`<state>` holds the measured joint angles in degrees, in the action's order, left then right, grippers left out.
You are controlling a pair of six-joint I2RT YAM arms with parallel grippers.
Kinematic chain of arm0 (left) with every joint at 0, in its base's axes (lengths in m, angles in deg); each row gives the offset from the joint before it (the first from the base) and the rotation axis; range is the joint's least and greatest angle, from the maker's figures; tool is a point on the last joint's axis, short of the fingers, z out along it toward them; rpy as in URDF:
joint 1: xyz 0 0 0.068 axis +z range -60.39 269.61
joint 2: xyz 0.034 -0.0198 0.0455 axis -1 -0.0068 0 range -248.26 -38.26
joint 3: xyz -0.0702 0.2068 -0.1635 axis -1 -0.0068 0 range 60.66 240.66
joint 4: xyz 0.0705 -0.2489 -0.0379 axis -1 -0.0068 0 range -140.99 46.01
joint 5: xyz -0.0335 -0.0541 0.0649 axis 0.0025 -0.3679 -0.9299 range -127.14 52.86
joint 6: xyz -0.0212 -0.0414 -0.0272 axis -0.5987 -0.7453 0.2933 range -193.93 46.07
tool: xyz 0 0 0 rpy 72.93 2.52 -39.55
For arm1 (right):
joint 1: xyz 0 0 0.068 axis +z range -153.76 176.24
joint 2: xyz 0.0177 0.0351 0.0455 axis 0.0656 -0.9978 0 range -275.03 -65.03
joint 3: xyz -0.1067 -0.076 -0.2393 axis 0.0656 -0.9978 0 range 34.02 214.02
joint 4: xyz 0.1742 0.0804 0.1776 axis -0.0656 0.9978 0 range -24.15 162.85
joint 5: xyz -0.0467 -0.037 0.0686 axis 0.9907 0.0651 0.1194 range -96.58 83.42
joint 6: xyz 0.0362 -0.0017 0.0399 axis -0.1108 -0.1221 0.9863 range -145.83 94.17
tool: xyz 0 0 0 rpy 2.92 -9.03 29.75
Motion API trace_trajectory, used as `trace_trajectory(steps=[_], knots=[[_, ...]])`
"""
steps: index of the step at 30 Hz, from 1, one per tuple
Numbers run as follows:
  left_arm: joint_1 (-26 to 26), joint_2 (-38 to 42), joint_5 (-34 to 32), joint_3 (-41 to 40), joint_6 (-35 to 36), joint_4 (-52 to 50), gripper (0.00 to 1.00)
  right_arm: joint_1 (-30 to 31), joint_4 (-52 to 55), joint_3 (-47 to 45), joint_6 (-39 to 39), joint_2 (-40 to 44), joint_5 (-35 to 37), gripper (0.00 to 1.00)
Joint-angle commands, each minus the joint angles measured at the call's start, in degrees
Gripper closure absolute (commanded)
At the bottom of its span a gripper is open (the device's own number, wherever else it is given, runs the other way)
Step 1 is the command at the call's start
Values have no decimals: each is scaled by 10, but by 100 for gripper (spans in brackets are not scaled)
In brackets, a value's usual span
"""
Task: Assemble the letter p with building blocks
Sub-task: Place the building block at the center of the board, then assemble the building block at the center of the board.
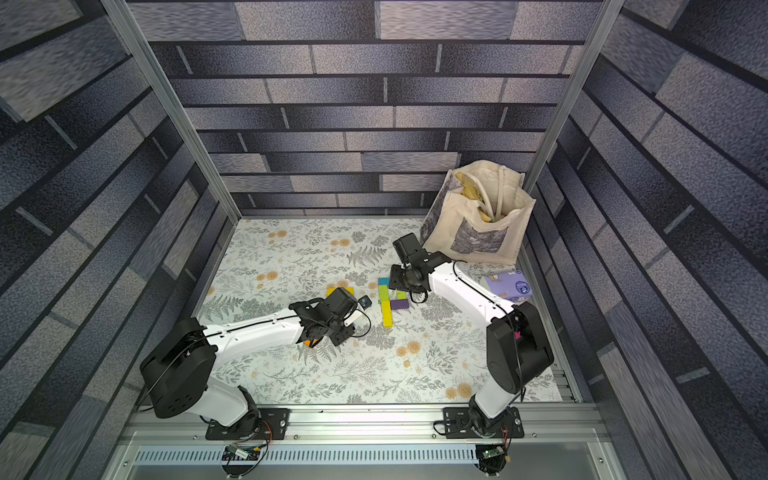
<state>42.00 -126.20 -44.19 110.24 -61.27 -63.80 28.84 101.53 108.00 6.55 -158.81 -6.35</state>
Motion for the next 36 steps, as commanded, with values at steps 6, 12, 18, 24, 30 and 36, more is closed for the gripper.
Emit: trace_trajectory(steps=[6,12,18,24,30,36], knots=[[0,-4,1,-5,-15,18,48,-4,-21,-11,6,-3,-29,48],[24,67,-41,-6,-104,5,37,-4,-32,-31,7,4,-59,48],[71,141,170,-15,-321,-23,41,29,-94,-81,10,19,-122,58],[47,176,213,-87,-524,26,70,88,-153,-123,27,2,-161,76],[63,207,193,-163,-640,60,99,103,-237,-184,77,-5,-205,100],[81,212,111,-193,-693,61,100,103,-221,-182,57,-42,-214,100]])
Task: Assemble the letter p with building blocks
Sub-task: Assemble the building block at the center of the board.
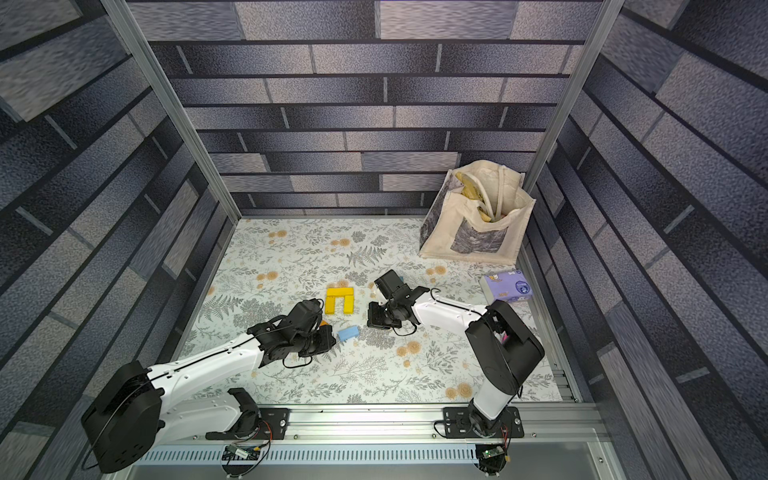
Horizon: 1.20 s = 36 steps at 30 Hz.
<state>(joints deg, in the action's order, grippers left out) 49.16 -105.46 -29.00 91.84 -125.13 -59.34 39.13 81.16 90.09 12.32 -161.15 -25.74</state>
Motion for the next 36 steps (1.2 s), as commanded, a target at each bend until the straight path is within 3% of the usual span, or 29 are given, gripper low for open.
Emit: trace_trajectory(steps=[1,15,26,36], knots=[[12,-2,-49,-7,-57,15,100,1,-24,-2,-1,-25,-25,100],[46,-95,-17,13,-57,55,100,0,-40,41,3,-99,-42,100],[58,-162,31,34,-36,94,100,0,-68,19,35,-101,-56,100],[61,-173,26,43,-28,81,100,1,-72,8,49,-101,-66,100]])
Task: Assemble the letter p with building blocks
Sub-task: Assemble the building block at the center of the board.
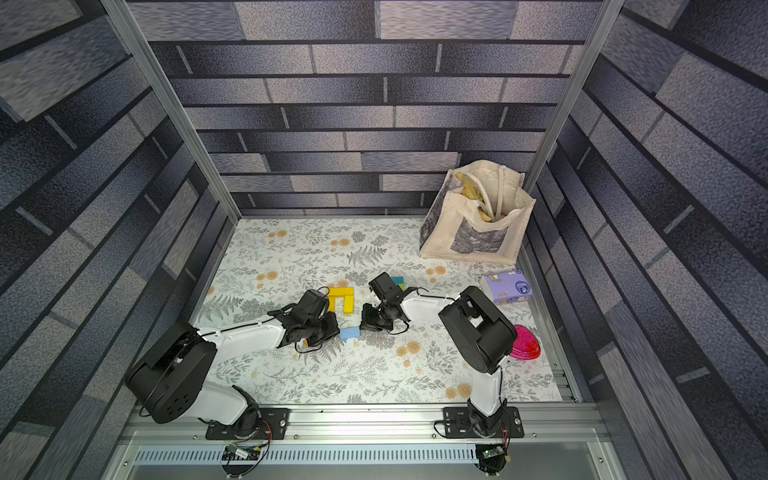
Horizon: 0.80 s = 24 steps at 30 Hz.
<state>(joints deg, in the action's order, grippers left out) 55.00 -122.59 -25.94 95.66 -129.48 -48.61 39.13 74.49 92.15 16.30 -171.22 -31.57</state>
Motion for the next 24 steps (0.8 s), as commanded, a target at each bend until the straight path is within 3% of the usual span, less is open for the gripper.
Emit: trace_trajectory(steps=[1,14,24], knots=[[2,4,-9,4,15,-27,100,1,-3,-15,9,5,-4,100],[0,47,15,-28,24,-44,100,1,10,-17,10,9,-11,100],[1,-6,53,6,43,-33,100,5,8,-21,15,13,-17,100]])
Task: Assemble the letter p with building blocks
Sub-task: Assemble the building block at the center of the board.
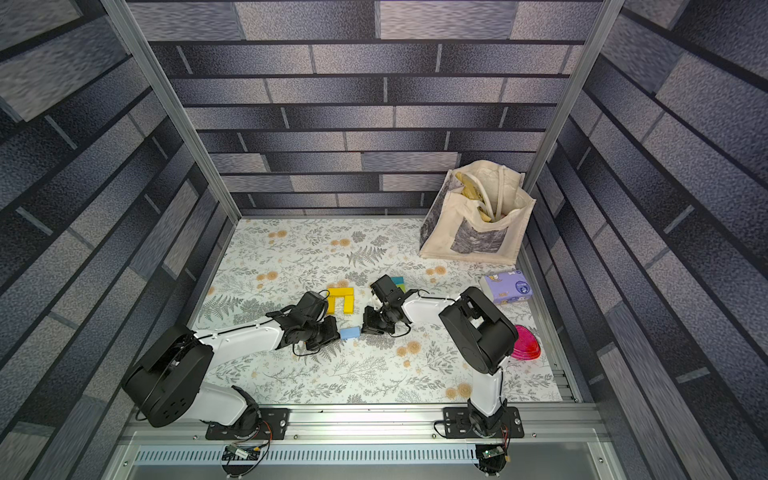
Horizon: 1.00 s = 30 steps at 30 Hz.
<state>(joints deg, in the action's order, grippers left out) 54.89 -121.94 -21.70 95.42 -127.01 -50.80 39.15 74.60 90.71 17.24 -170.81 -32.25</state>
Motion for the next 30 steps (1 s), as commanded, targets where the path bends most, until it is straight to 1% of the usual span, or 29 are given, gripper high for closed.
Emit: trace_trajectory(steps=[1,5,9,15,30], knots=[[2,-12,10,8,18,-10,100,6,8,-5,4,8,-14,100],[3,-14,7,12,17,-13,100,13,15,12,-2,-4,-23,100],[4,-14,-11,18,13,-19,100,15,24,29,0,-18,-20,100],[14,-35,-20,37,14,-25,100,15,38,65,-2,-36,-15,100],[56,-60,-4,63,40,-45,100,15,76,139,-14,-89,-14,100]])
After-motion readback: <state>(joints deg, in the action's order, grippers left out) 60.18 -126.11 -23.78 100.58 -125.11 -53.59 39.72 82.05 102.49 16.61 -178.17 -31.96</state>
